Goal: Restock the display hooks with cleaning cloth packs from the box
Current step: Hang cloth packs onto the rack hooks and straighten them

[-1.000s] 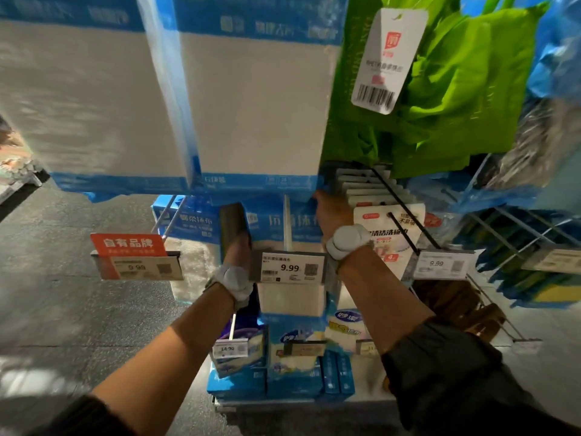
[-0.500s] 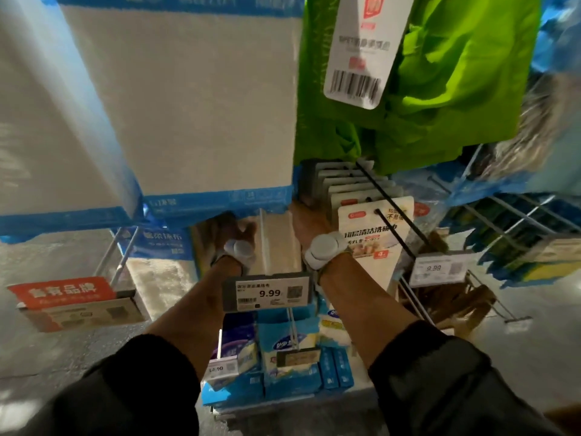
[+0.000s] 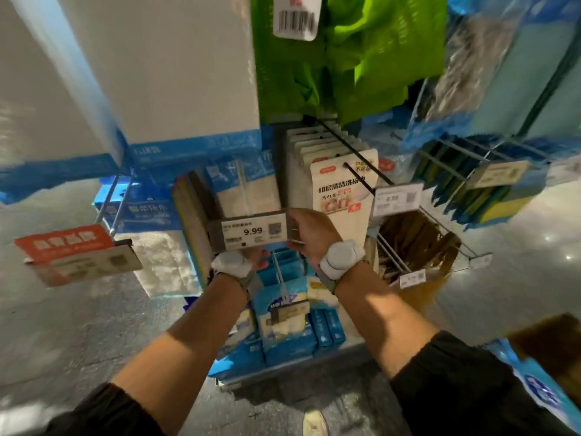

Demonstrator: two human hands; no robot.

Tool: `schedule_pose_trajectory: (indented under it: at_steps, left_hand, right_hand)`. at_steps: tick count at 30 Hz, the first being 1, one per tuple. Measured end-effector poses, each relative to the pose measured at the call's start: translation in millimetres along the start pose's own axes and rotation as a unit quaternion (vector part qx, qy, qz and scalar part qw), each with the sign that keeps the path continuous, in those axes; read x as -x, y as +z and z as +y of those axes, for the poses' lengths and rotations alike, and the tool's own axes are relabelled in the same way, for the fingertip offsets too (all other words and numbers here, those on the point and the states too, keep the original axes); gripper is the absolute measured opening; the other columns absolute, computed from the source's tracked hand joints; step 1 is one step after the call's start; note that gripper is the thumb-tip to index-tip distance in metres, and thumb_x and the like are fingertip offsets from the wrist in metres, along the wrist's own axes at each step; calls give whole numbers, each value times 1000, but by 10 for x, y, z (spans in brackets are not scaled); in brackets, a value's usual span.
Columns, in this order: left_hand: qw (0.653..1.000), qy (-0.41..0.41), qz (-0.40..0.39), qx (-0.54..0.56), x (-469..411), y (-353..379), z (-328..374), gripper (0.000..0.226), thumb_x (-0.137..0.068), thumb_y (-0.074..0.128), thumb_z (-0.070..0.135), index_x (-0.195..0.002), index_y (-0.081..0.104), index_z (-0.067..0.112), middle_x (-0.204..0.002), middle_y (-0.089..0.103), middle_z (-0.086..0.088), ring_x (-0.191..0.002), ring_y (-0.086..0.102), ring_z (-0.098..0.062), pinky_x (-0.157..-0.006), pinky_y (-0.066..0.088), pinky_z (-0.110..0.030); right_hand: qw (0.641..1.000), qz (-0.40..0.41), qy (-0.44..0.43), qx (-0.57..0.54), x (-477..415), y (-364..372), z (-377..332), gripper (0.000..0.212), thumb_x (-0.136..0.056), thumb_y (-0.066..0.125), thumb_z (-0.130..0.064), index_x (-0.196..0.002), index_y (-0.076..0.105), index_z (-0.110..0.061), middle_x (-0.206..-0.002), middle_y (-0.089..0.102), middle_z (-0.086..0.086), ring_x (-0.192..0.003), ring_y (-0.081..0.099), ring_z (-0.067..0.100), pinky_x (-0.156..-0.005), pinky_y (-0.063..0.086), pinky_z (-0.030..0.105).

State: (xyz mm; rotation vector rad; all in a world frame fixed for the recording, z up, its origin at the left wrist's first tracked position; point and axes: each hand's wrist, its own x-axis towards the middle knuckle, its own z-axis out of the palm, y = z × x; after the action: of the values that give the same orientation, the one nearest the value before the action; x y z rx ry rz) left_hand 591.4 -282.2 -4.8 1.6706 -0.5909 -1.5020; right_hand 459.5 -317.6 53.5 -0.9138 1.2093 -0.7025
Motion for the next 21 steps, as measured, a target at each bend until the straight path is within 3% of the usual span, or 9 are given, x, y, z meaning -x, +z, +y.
schedule_pose_trajectory:
  at_steps: [2, 6, 9, 11, 15, 17, 21]
  left_hand:
    - [999, 7, -6, 31, 77, 163, -1, 25, -108, 47, 22, -85, 55, 21, -86, 59, 0, -74, 56, -14, -70, 48, -30]
    - [996, -22, -86, -34, 421, 720, -111, 42, -108, 45, 40, -81, 59, 11, -75, 61, -8, -64, 56, -20, -61, 43, -27]
    - [995, 16, -83, -61, 566, 1027, -193, 43, -106, 51, 33, -70, 59, 9, -57, 63, -5, -53, 60, -20, -56, 45, -27]
    - [992, 37, -91, -83, 666, 1304, -298, 42, -103, 54, 29, -66, 61, 10, -58, 63, -6, -52, 60, -22, -58, 48, -29]
    - [981, 51, -123, -142, 877, 1826, -475, 39, -98, 56, 31, -64, 61, 14, -62, 63, -8, -54, 61, -23, -57, 47, -30]
    - [977, 65, -126, -158, 1000, 2057, -599, 38, -100, 55, 31, -66, 61, 15, -61, 61, -7, -53, 58, -23, -56, 45, -29]
    - [962, 105, -157, -198, 1455, 2858, -975, 42, -104, 54, 35, -70, 63, 12, -59, 60, -6, -54, 59, -20, -58, 47, -29]
  right_hand:
    - [1000, 10, 0, -1, 133, -90, 73, 25, -98, 55, -26, -92, 73, -10, -82, 72, 3, -73, 64, 19, -75, 50, 33]
    - [996, 72, -21, -44, 491, -564, 263, 28, -97, 57, -26, -78, 70, -11, -72, 67, 6, -59, 59, 19, -70, 56, 35]
    - [992, 116, -41, 7, 693, -885, 307, 41, -97, 55, -41, -66, 67, -18, -57, 58, -1, -44, 46, 15, -54, 40, 29]
    - [987, 154, -37, -3, 847, -1169, 332, 49, -98, 52, -47, -59, 61, -19, -51, 52, -1, -39, 39, 16, -50, 34, 27]
    - [976, 204, -63, -35, 1193, -1783, 516, 50, -91, 54, -64, -65, 60, -21, -54, 49, -1, -43, 40, 15, -47, 31, 27]
    - [976, 200, -62, -63, 1387, -2056, 585, 52, -97, 49, -59, -65, 55, -19, -49, 43, -2, -40, 34, 13, -45, 27, 26]
    - [958, 282, -39, -44, 1966, -2925, 882, 58, -96, 39, -66, -60, 50, -22, -46, 42, -5, -37, 34, 12, -43, 29, 22]
